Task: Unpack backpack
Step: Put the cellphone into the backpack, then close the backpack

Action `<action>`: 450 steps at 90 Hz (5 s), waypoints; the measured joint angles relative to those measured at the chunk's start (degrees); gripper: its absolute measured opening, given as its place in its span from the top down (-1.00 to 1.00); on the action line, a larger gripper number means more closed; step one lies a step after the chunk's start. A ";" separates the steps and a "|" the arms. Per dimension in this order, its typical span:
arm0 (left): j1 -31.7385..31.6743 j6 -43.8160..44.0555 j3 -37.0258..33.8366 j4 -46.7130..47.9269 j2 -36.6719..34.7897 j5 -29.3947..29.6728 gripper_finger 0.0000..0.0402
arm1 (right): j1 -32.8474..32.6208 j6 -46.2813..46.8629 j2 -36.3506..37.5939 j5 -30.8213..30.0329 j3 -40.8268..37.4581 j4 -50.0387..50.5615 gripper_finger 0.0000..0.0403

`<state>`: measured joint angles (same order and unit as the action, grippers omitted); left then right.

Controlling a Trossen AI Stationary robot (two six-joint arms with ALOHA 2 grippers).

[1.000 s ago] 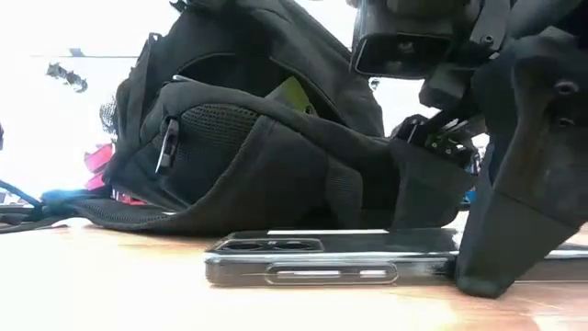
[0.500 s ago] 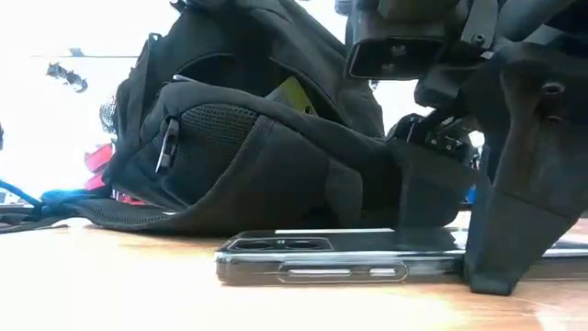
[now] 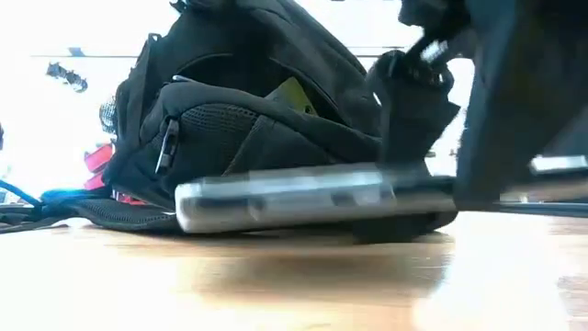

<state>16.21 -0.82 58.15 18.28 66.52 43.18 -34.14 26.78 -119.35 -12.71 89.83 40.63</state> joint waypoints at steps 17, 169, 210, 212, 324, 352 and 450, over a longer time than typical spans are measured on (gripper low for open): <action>0.00 0.02 0.00 0.07 0.00 -0.31 1.00 | -0.99 -1.06 0.09 -5.29 6.19 7.99 -0.59; 0.07 1.42 0.02 0.89 -0.04 -7.85 1.00 | 10.75 -6.55 8.20 -26.47 13.09 14.71 -0.16; 0.04 2.58 0.02 2.06 -0.04 -7.34 1.00 | -0.60 8.06 9.79 -20.08 0.39 26.03 0.14; 0.04 2.59 0.02 2.27 -0.04 -7.32 1.00 | -0.43 8.33 9.79 -19.10 -0.89 25.30 0.13; -0.02 3.11 0.02 4.85 0.00 -6.97 1.00 | 9.47 -5.56 9.64 -37.34 -18.29 2.37 0.92; -0.04 5.99 0.02 9.90 0.00 -6.75 1.00 | 8.47 1.53 10.16 -50.41 -11.76 17.14 1.00; 1.71 -6.73 10.40 3.99 -0.90 -9.05 0.22 | 3.26 -54.05 10.23 -67.60 24.49 -3.52 1.00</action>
<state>17.92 -7.55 68.55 22.27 65.63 34.13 -30.87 -27.27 -109.12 -80.31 114.32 37.10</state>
